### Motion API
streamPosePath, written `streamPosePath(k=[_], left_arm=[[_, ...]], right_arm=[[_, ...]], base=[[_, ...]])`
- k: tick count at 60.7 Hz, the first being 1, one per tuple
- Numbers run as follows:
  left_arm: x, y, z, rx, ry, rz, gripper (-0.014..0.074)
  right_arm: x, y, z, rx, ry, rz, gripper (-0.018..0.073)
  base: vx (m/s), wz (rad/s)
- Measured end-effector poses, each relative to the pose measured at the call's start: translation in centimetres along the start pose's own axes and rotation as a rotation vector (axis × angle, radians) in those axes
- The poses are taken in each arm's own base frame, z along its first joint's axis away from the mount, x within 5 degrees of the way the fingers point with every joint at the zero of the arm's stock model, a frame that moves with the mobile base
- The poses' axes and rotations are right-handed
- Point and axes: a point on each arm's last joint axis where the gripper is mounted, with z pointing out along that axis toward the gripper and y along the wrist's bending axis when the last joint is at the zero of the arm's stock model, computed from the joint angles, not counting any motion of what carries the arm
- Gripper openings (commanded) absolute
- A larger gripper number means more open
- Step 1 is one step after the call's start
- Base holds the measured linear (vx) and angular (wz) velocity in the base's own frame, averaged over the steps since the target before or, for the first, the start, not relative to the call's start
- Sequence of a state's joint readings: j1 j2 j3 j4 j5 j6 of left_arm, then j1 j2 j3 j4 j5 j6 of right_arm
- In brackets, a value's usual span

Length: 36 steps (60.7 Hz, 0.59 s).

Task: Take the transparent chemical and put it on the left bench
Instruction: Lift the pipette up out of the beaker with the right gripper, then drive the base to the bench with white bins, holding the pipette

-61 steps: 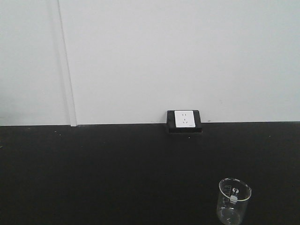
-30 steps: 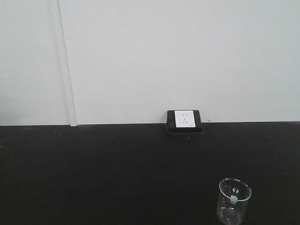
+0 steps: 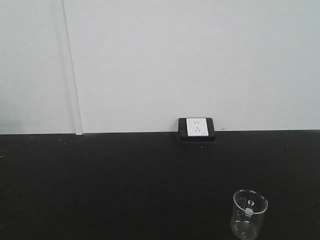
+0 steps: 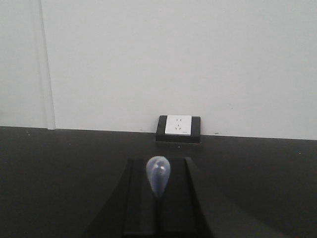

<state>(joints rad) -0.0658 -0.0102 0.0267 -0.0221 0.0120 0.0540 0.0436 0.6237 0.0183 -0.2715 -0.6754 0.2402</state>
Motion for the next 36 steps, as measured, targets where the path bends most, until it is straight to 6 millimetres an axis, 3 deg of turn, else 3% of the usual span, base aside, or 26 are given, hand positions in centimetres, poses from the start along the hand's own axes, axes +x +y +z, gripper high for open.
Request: streamPosePath(k=[17,36], left_arm=[[0.0,0.0,0.0,0.0,0.0,0.0,-0.0003],[0.0,0.0,0.0,0.0,0.0,0.0,-0.0003]], right_arm=[[0.01,-0.01,0.0,0.001,0.001,0.001,-0.0003],[0.02,-0.01,0.0,0.001,0.002,0.001,-0.0003]], base=[[-0.1,0.0],[-0.27,-0.03]])
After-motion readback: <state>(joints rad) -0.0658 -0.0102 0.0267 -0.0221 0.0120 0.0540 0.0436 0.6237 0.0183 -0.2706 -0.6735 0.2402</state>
